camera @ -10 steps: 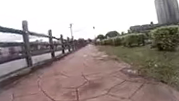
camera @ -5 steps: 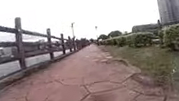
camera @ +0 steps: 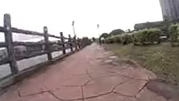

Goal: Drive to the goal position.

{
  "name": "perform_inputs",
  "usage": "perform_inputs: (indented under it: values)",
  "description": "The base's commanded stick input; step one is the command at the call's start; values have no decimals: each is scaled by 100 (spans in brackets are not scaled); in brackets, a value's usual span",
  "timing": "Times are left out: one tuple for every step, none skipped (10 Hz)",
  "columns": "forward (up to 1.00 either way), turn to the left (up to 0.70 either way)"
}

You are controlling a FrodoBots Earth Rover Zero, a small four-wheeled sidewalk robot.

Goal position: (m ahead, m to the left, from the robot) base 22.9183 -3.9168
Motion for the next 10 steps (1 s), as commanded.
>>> perform_inputs:
  values:
    - [91,0]
    - [91,0]
    - [91,0]
    - [91,0]
    - [91,0]
    - [91,0]
    - [91,-20]
    - [91,-29]
    - [91,-35]
    - [91,-36]
